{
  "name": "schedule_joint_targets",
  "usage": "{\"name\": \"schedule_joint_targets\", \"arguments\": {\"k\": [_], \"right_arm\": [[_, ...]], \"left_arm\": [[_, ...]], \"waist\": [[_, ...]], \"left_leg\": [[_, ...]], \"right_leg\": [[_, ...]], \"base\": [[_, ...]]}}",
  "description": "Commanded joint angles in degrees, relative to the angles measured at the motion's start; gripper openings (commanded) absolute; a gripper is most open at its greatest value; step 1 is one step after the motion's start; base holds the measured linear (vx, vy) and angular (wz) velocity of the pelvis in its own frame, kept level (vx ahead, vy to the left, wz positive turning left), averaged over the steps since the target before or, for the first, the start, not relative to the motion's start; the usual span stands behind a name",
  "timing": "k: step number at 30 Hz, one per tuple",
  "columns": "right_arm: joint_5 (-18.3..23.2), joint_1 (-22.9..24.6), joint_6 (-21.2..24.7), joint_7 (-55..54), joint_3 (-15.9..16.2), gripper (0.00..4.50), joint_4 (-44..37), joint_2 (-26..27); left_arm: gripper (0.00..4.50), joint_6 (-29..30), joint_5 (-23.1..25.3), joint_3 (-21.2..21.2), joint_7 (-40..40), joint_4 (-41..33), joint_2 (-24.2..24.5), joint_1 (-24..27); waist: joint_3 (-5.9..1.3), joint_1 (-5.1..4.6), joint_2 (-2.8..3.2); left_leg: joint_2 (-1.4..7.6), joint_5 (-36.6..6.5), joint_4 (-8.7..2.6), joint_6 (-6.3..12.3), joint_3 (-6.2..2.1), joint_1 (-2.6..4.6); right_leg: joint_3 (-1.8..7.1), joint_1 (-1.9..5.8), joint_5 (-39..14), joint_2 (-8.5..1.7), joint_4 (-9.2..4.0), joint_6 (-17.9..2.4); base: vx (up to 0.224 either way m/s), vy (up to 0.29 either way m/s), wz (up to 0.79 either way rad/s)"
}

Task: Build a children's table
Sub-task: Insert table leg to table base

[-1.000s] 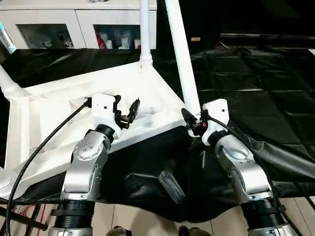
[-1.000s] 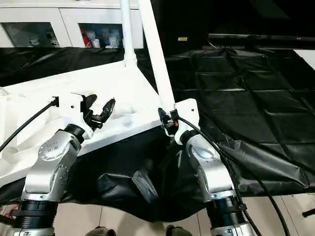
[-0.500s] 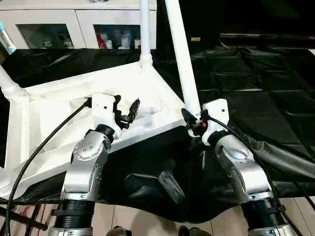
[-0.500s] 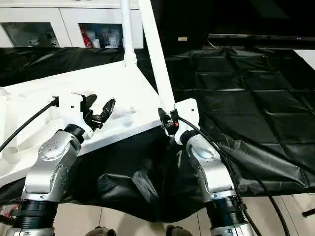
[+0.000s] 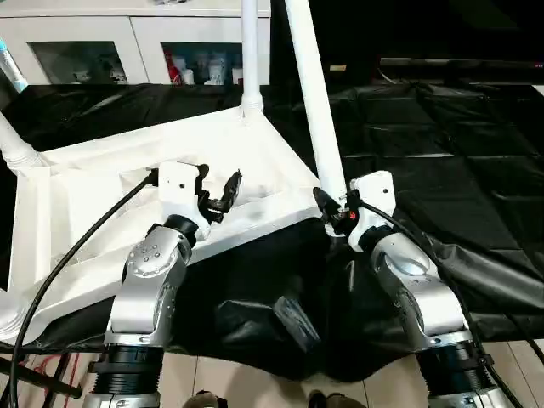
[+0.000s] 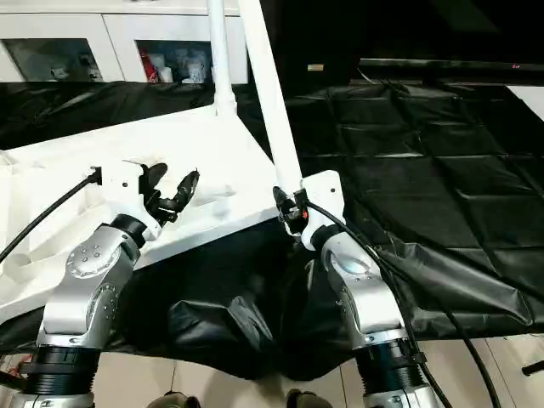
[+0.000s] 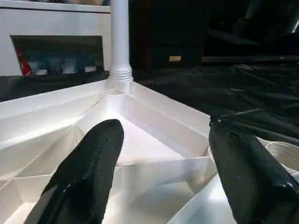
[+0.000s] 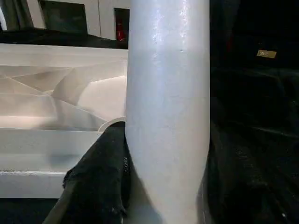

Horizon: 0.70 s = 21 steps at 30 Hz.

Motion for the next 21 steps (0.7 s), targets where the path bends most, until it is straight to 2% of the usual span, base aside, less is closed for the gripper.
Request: {"name": "schedule_joint_targets", "arguments": {"k": [1, 21], "right_arm": [[0.22, -0.12, -0.39, 0.1, -0.25, 1.87, -0.47, -0.13], [0.22, -0.12, -0.39, 0.1, -0.25, 1.87, -0.47, -0.13]], "left_arm": [[3.36, 0.37, 0.28, -0.42, 0.23, -0.87, 0.0, -0.28], [3.36, 0.37, 0.28, -0.42, 0.23, -0.87, 0.0, -0.28]], "waist": [[-5.5, 0.06, 0.05], [-5.48, 0.06, 0.04]], "left_leg": [[0.62, -11.96, -3.41, 2.53, -0.42, 0.65], [0.62, -11.95, -3.41, 2.58, -0.4, 0.66]], "right_leg": [[2.4, 3.83, -16.25, -1.95, -4.01, -7.1], [2.4, 3.8, -16.36, -1.94, -4.04, -7.02]], "base": [[0.0, 0.0, 0.0], [0.0, 0.0, 0.0]]}}
